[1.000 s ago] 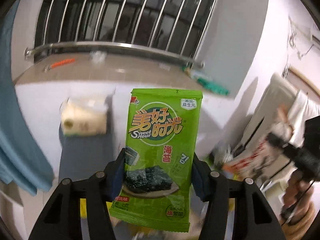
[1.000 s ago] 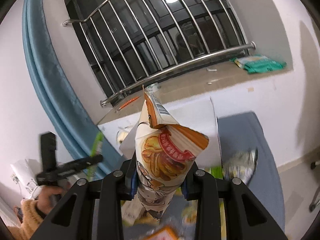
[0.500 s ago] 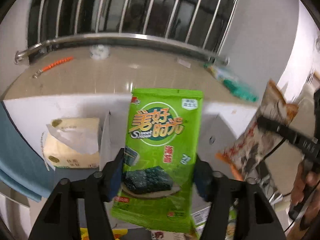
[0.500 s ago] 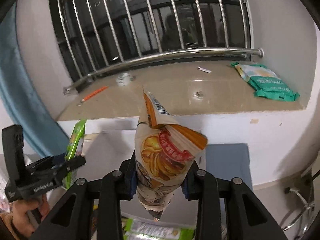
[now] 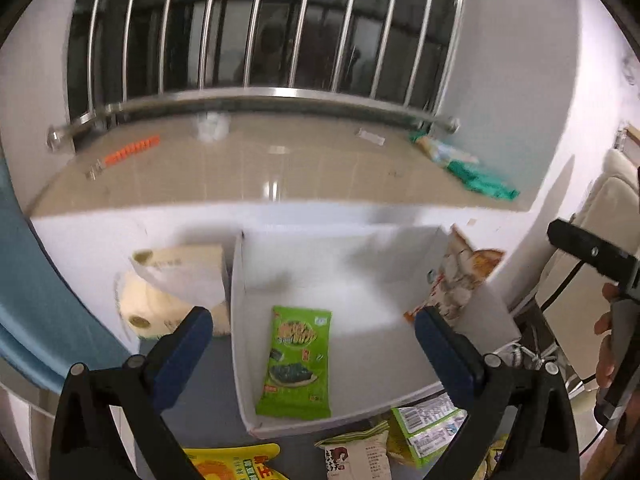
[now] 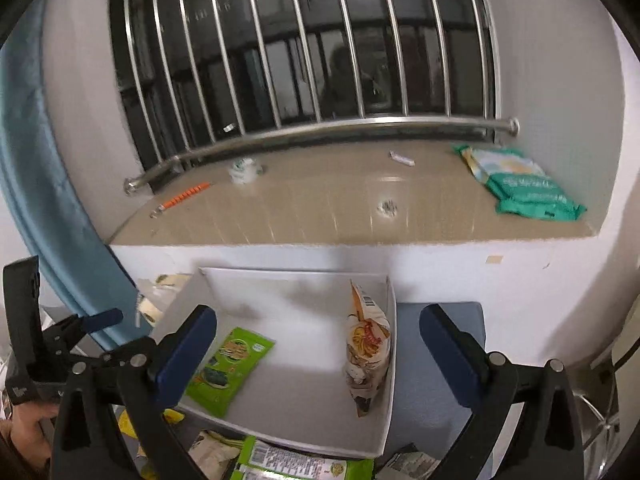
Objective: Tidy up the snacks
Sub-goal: 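Drop the seaweed packet and snack bag into the white box with both tools, then grasp the tall white bread bag with the right tool and lift it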
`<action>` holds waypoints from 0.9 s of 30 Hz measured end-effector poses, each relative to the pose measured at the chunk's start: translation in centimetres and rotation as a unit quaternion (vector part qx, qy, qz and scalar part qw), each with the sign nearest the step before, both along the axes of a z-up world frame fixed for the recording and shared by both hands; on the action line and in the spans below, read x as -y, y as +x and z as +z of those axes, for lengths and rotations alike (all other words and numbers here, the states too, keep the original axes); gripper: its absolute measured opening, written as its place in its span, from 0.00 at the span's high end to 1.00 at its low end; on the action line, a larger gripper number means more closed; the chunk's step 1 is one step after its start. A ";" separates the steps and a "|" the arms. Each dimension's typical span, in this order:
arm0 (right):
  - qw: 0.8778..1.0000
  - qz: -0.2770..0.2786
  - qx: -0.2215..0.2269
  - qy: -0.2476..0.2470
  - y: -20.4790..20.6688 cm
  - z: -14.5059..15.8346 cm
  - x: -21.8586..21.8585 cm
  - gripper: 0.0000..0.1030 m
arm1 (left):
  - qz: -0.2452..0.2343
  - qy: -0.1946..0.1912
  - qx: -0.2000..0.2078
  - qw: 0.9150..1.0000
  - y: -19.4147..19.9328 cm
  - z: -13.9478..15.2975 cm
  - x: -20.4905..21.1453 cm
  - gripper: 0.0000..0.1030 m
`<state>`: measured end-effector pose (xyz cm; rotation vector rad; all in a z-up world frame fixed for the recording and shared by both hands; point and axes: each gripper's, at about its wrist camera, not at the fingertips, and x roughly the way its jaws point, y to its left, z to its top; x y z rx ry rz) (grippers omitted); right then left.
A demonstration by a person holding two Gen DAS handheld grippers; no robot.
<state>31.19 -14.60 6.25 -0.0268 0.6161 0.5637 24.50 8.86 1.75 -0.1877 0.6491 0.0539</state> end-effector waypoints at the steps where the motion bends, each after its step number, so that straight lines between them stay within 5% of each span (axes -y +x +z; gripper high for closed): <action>1: 1.000 0.004 0.004 0.005 -0.6 0.2 0.2 0.00 | -0.006 0.004 0.008 1.000 -0.8 0.4 0.2 0.00; 7: 0.998 0.026 0.040 0.034 -7.3 0.7 3.2 0.00 | -0.046 0.025 0.038 0.998 -7.6 1.4 2.2 0.00; 12: 0.997 0.034 0.036 0.051 -13.0 -1.5 5.7 0.00 | -0.074 0.009 0.016 0.997 -13.0 -0.5 3.6 0.00; 19: 0.996 0.049 -0.035 0.072 -19.2 -7.8 5.9 0.00 | -0.056 -0.034 0.016 0.998 -19.2 -3.3 3.3 0.00; 27: 0.988 0.082 -0.125 0.038 -18.6 -13.0 0.7 0.00 | -0.050 -0.024 0.027 0.998 -23.7 -4.6 2.3 0.00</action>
